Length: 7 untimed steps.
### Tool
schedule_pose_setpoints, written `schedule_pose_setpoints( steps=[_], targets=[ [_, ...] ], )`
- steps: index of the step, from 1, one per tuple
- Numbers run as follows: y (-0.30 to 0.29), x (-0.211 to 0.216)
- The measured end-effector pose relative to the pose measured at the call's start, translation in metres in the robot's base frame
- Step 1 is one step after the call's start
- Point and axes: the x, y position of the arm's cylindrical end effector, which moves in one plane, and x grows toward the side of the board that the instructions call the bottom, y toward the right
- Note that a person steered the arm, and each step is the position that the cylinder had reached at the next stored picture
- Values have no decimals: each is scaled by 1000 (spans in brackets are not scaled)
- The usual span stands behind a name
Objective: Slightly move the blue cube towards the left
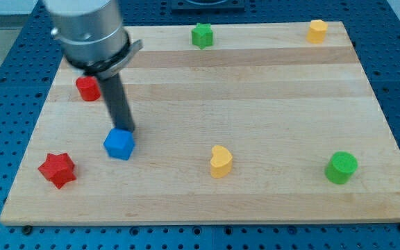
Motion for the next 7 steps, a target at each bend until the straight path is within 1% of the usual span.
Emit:
schedule_pose_setpoints(
  steps=[1,2,3,4,5,6,7],
  targets=[
    [-18,32],
    [-4,24],
    [46,28],
    [82,62],
    [75,82],
    [43,81],
    [29,79]
  ],
)
